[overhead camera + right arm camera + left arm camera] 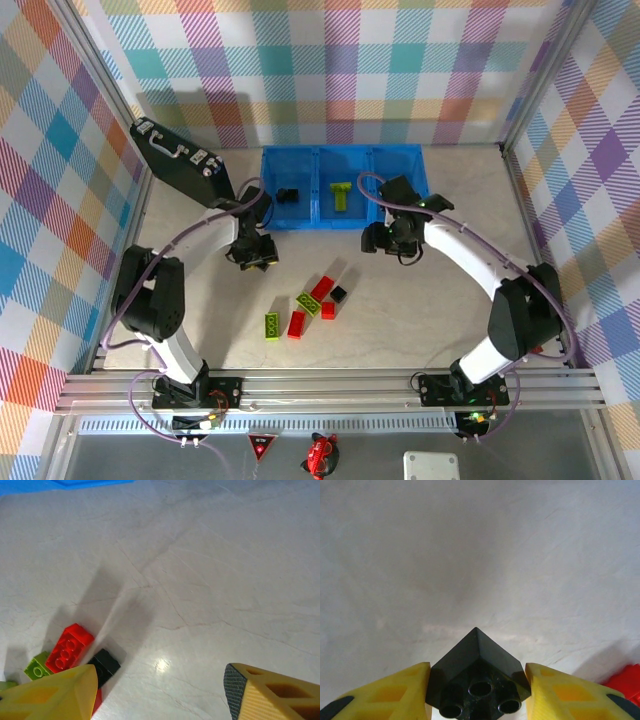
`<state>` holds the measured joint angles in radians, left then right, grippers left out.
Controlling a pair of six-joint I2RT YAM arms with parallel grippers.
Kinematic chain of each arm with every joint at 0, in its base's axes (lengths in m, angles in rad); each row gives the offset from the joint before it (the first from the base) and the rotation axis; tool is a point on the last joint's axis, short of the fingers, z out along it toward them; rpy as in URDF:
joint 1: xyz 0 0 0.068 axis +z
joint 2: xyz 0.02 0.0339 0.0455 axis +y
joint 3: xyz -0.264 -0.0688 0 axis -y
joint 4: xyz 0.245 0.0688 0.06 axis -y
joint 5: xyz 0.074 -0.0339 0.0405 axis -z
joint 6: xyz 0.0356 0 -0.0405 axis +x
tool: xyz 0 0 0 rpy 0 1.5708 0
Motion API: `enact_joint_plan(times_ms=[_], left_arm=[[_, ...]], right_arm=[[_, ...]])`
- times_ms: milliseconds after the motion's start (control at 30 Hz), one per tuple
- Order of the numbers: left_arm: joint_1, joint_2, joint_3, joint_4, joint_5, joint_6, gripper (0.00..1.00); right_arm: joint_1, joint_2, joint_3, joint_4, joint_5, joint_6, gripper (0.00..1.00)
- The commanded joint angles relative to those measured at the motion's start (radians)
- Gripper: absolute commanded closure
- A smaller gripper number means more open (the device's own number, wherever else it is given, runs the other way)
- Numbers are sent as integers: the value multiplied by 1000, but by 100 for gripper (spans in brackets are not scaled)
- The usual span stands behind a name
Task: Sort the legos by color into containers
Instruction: Pick up the lego from the bottom-left of the table, then place the lego in the container.
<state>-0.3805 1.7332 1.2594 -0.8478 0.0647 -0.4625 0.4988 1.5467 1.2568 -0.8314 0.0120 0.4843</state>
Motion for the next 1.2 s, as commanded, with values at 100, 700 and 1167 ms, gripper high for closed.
enact_joint_plan(times_ms=[100,700,1167], left_arm=[[-9,104,149,-72,26,69,55],[-9,340,609,-206,-6,143,55],[-1,560,916,-235,-55,169,55]], right_arm=[[9,-113,-67,-66,75,41,31],[9,-249,-131,-122,143,83,31],[9,-322,-170,-150,167,94,31]])
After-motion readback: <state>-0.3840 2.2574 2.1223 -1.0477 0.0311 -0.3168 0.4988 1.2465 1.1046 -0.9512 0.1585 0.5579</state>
